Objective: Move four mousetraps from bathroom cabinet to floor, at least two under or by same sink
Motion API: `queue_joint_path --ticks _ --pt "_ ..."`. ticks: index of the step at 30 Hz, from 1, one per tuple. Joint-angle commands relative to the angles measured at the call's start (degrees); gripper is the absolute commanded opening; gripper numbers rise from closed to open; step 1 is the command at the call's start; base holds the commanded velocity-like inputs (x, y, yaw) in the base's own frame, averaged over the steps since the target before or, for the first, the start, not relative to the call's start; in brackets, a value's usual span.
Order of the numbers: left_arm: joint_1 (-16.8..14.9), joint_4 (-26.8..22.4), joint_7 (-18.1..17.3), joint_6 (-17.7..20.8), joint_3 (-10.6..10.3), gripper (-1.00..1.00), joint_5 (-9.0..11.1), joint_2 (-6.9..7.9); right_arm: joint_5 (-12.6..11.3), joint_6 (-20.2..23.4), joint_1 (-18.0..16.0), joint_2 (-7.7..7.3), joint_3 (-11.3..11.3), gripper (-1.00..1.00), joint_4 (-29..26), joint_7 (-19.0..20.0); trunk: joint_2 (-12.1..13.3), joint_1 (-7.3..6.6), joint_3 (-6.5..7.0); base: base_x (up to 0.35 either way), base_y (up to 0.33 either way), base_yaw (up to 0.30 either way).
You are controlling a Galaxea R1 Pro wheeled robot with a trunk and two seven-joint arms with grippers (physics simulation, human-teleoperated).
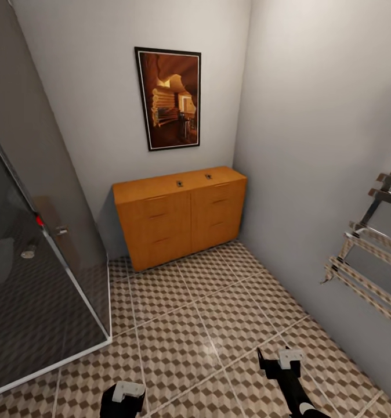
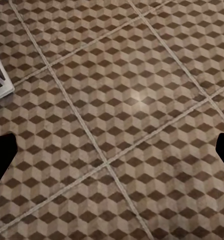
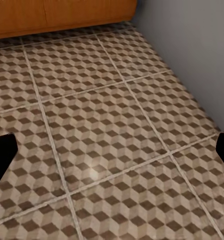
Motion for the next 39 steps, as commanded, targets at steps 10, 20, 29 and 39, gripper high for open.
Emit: queue_joint_path --ticks 10,20,29,39 --pt "-0.1 0.3 0.0 -0.4 -0.5 1.0 0.5 -0.05 -0.2 -0.2 -0.1 0.03 0.5 1.0 0.0 -0.3 -0.1 0.05 -0.11 0.194 0.0 0.0" --pt "-0.1 0.3 0.0 -0.4 -0.5 1.0 0.5 -0.05 -0.2 -0.1 0.0 -0.01 0.5 1.0 0.0 -0.3 -0.1 0.05 -0.11 0.193 0.0 0.0" --pt "-0.1 0.3 0.0 -0.4 -0.5 1.0 0.5 -0.05 -0.2 -0.1 -0.1 0.03 0.5 1.0 0.0 -0.3 -0.1 0.05 -0.11 0.192 0.0 0.0" --pt "-0.1 0.3 0.0 -0.4 -0.5 1.0 0.5 -0.05 -0.2 -0.1 0.0 0.08 0.5 1.0 0.0 -0.3 -0.1 0.05 -0.11 0.19 0.0 0.07"
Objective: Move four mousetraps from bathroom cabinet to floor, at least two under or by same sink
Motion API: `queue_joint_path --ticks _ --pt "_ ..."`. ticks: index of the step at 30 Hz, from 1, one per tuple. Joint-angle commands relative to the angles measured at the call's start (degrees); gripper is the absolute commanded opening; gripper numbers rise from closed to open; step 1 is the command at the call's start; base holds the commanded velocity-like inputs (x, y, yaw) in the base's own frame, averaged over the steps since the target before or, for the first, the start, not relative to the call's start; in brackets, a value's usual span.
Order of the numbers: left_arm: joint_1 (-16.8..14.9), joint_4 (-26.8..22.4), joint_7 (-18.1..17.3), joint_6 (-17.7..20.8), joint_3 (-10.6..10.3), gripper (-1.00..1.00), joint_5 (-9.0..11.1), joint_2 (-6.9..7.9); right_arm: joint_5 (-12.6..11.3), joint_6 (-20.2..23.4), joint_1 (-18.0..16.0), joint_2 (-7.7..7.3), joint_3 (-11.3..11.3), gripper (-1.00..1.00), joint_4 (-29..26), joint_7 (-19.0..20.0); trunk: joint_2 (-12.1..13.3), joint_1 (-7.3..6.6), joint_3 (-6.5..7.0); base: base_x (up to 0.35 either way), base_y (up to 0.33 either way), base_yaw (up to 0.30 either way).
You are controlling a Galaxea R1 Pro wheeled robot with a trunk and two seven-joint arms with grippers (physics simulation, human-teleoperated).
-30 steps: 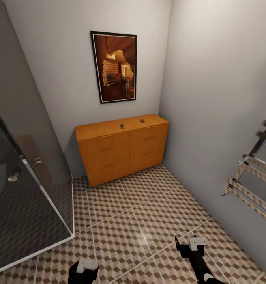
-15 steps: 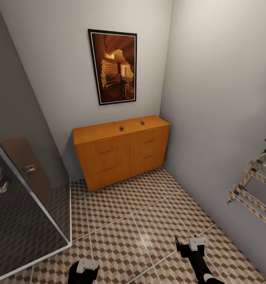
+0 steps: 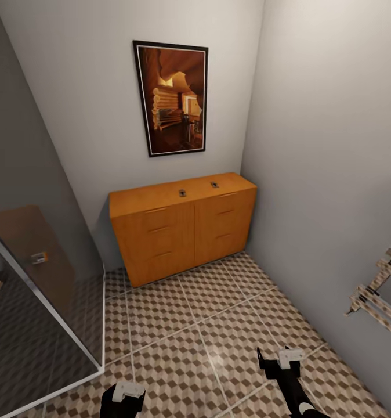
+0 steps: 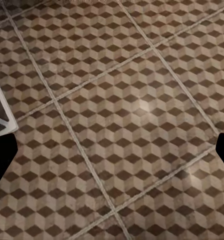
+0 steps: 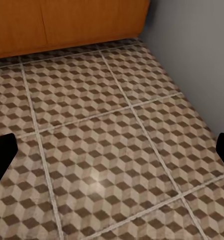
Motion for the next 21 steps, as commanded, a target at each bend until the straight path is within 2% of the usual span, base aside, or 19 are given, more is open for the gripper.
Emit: queue_joint_path --ticks 1,7,21 --pt "-0.1 0.3 0.0 -0.4 -0.5 1.0 0.5 -0.05 -0.2 -0.1 -0.1 -0.01 0.5 1.0 0.0 -0.3 -0.1 0.05 -0.11 0.187 0.0 0.158" --pt "-0.1 0.3 0.0 -0.4 -0.5 1.0 0.5 -0.05 -0.2 -0.1 -0.1 -0.02 0.5 1.0 0.0 -0.3 -0.1 0.05 -0.11 0.186 0.0 0.121" --pt "-0.1 0.3 0.0 -0.4 -0.5 1.0 0.5 -0.05 -0.2 -0.1 -0.1 -0.02 0.5 1.0 0.0 -0.3 -0.1 0.05 -0.11 0.174 -0.076 0.007"
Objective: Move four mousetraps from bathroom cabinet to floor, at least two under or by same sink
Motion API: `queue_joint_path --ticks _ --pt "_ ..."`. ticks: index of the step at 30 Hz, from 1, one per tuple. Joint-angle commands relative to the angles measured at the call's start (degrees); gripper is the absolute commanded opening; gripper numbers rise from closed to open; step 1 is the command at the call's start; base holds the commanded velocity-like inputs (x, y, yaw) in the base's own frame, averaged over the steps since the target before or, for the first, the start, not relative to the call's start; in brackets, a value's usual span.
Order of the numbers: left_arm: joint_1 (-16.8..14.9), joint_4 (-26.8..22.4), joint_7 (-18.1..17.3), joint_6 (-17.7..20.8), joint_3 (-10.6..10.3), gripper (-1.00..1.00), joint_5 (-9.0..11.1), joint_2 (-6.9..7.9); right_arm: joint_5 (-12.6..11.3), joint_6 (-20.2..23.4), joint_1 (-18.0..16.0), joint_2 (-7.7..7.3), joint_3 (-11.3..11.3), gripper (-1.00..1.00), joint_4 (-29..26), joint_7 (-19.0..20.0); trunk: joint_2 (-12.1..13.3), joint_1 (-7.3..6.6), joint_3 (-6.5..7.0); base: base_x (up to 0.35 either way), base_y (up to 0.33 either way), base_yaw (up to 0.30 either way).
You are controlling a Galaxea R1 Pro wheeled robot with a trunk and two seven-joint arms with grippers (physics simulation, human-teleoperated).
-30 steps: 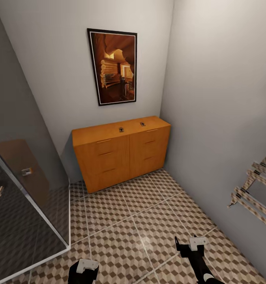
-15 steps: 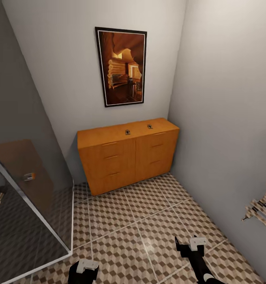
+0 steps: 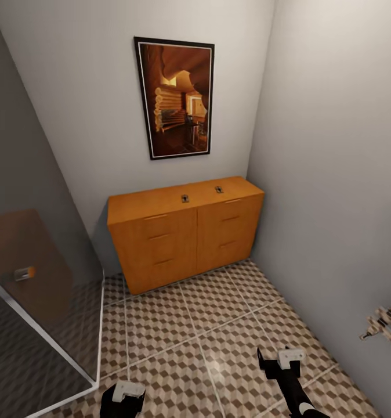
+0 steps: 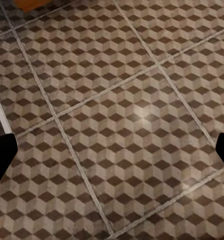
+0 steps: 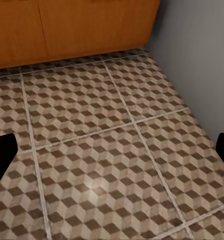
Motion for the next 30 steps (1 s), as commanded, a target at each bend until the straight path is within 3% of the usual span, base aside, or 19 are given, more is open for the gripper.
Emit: queue_joint_path --ticks 1,30 --pt "-0.1 0.3 0.0 -0.4 -0.5 1.0 0.5 -0.05 -0.2 -0.1 0.0 0.0 0.5 1.0 0.0 -0.3 -0.1 0.05 -0.11 0.171 -0.106 0.0" --pt "-0.1 0.3 0.0 -0.4 -0.5 1.0 0.5 -0.05 -0.2 -0.1 0.0 0.0 0.5 1.0 0.0 -0.3 -0.1 0.05 -0.11 0.172 -0.074 0.0"
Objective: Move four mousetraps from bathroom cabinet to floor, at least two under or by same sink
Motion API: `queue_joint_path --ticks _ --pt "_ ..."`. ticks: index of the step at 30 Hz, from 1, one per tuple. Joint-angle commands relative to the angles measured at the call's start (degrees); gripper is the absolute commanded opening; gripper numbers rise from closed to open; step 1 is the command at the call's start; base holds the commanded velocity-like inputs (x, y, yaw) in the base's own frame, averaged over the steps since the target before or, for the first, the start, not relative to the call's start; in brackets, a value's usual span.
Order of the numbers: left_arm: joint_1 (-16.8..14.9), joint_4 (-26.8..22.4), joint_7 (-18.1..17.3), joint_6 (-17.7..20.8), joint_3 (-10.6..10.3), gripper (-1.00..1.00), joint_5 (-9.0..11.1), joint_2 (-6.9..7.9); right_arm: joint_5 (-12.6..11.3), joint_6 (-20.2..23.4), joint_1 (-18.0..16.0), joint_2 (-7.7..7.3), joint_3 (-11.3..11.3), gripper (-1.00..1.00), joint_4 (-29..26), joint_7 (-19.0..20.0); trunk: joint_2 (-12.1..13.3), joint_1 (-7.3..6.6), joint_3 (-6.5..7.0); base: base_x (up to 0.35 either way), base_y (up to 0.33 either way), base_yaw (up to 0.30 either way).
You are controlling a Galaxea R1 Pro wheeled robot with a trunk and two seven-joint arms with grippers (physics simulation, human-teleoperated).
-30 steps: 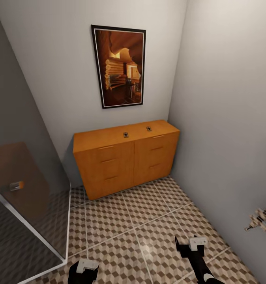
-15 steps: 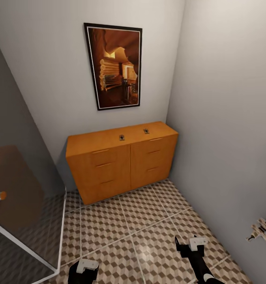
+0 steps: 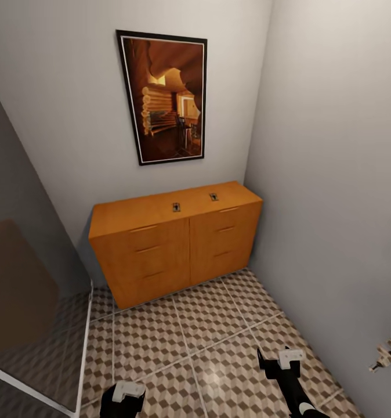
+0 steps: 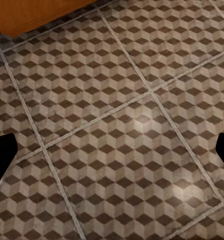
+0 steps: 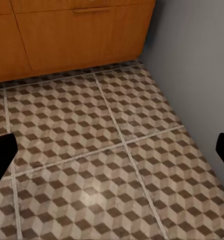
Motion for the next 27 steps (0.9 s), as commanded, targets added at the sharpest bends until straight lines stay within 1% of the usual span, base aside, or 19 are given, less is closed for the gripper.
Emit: queue_joint_path --ticks 1,27 --pt "-0.1 0.3 0.0 -0.4 -0.5 1.0 0.5 -0.05 -0.2 -0.1 0.0 0.0 0.5 1.0 0.0 -0.3 -0.1 0.05 -0.11 0.177 -0.001 0.0" --pt "-0.1 0.2 0.0 -0.4 -0.5 1.0 0.5 -0.05 -0.2 -0.1 0.0 0.0 0.5 1.0 0.0 -0.3 -0.1 0.05 -0.11 0.18 0.0 0.0"
